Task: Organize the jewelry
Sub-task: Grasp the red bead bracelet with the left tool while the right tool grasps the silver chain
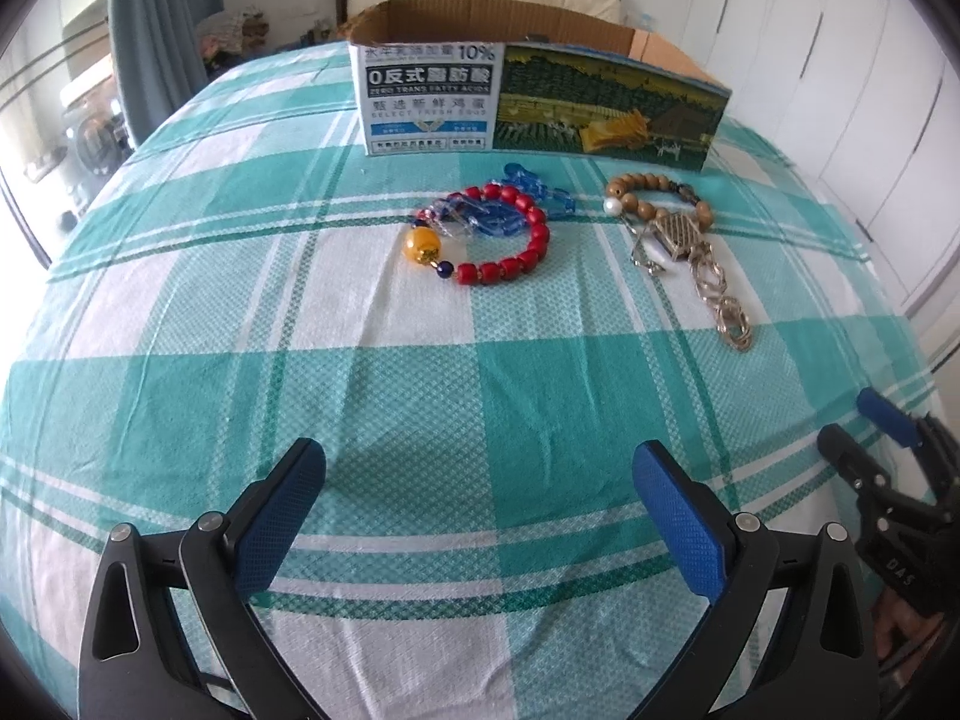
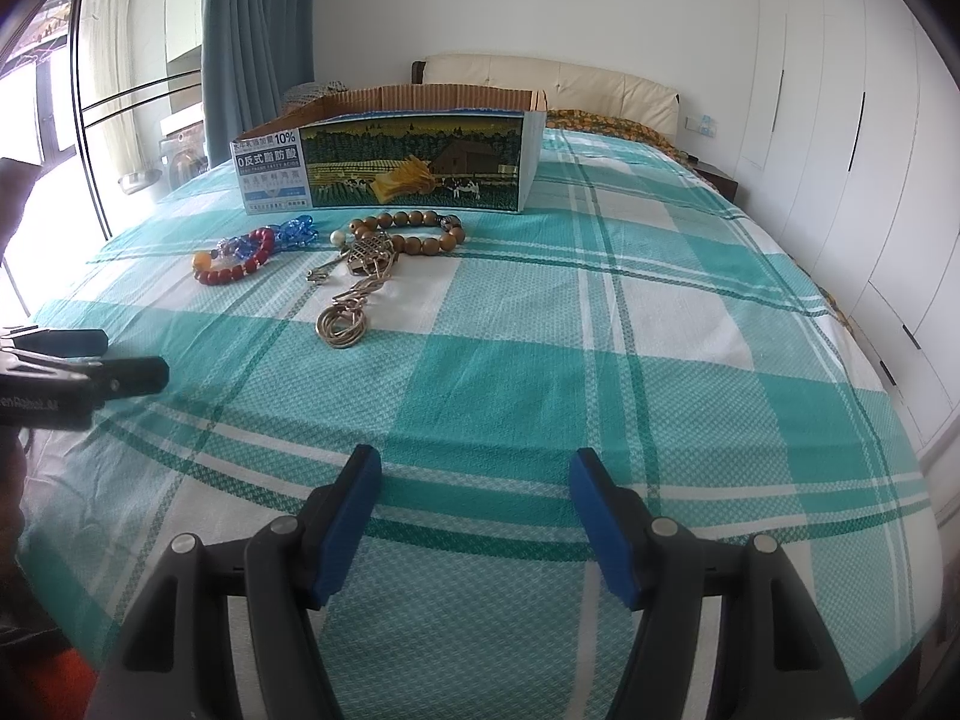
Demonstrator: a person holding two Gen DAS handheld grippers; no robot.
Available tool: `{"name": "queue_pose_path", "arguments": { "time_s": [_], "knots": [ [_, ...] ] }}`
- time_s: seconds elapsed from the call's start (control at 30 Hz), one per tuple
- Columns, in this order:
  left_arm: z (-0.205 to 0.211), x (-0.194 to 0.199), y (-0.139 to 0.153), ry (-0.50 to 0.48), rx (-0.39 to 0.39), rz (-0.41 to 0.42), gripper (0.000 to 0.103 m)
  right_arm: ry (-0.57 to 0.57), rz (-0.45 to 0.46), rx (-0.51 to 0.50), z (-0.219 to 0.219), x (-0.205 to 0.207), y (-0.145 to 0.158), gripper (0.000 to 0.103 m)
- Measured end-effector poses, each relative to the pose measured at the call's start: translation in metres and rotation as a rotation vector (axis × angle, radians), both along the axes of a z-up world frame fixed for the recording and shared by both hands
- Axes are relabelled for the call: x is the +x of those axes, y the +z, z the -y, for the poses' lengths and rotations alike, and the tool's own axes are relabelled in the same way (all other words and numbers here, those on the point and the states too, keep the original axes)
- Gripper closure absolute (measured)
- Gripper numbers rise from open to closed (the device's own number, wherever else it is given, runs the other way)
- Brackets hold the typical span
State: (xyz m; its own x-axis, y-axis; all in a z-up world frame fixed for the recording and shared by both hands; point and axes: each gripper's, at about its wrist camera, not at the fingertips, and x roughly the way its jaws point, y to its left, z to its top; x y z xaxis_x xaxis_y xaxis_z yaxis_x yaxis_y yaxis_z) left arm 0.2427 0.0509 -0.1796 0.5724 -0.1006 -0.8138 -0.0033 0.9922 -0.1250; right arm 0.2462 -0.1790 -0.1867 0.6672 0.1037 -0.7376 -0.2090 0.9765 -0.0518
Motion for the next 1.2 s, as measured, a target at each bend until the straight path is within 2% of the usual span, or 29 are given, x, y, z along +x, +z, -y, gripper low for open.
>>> {"name": "queue_pose_path", "arguments": {
  "time_s": [0.13, 0.23, 0.3, 0.37, 0.53, 0.67, 0.77, 0.8, 0.83, 0.87, 0.9, 0.93, 1.0, 1.03, 1.13, 1.2],
  "knots": [
    [-0.036, 0.011, 0.021, 0.076, -0.073, 0.055, 0.001, -0.006, -0.021, -0.002, -0.001, 0.002, 0.001, 0.036],
    [-0.048, 0.036, 0.028, 0.09, -0.079, 0.055, 0.001, -0.011, -0.031, -0.003, -0.002, 0.003, 0.001, 0.036],
    [-0.044, 0.053, 0.03, 0.073, -0.051, 0.075, 0.001, -0.015, -0.035, -0.004, -0.003, 0.003, 0.002, 0.036],
    [-0.038, 0.072, 0.024, 0.063, 0.004, 0.061, 0.002, -0.018, -0.046, -0.005, -0.003, 0.003, 0.002, 0.036],
    [-0.029, 0.099, -0.004, 0.048, 0.099, -0.014, 0.015, -0.003, -0.123, 0.009, -0.001, 0.009, 0.008, 0.036],
    [-0.019, 0.099, -0.011, 0.039, 0.146, 0.003, 0.018, 0.016, -0.139, 0.143, 0.002, 0.024, 0.026, 0.036],
    [-0.016, 0.094, -0.009, 0.019, 0.111, 0.023, 0.036, 0.06, -0.15, 0.167, -0.014, 0.056, 0.032, 0.036],
    [-0.015, 0.091, -0.006, 0.003, 0.112, 0.032, 0.048, 0.083, -0.16, 0.17, -0.022, 0.067, 0.03, 0.036],
    [-0.01, 0.089, -0.006, -0.021, 0.11, 0.043, 0.064, 0.11, -0.179, 0.174, -0.03, 0.078, 0.026, 0.036],
    [-0.007, 0.087, -0.005, -0.043, 0.107, 0.051, 0.073, 0.128, -0.205, 0.17, -0.039, 0.091, 0.019, 0.036],
    [-0.006, 0.083, -0.004, -0.06, 0.109, 0.058, 0.087, 0.13, -0.227, 0.163, -0.045, 0.099, 0.012, 0.036],
    [-0.004, 0.08, -0.004, -0.072, 0.113, 0.062, 0.087, 0.128, -0.245, 0.154, -0.052, 0.106, 0.005, 0.036],
    [-0.005, 0.075, -0.003, -0.08, 0.097, 0.061, 0.087, 0.138, -0.181, 0.104, -0.065, 0.105, 0.005, 0.035],
    [-0.009, 0.073, -0.002, -0.081, 0.077, 0.059, 0.087, 0.147, -0.166, 0.07, -0.071, 0.104, 0.004, 0.037],
    [-0.021, 0.064, 0.008, -0.066, 0.03, 0.071, 0.087, 0.175, -0.145, 0.014, -0.08, 0.098, 0.007, 0.084],
    [-0.03, 0.057, 0.017, -0.057, -0.023, 0.076, 0.087, 0.167, -0.161, 0.079, -0.071, 0.095, 0.015, 0.086]
  ]
}}
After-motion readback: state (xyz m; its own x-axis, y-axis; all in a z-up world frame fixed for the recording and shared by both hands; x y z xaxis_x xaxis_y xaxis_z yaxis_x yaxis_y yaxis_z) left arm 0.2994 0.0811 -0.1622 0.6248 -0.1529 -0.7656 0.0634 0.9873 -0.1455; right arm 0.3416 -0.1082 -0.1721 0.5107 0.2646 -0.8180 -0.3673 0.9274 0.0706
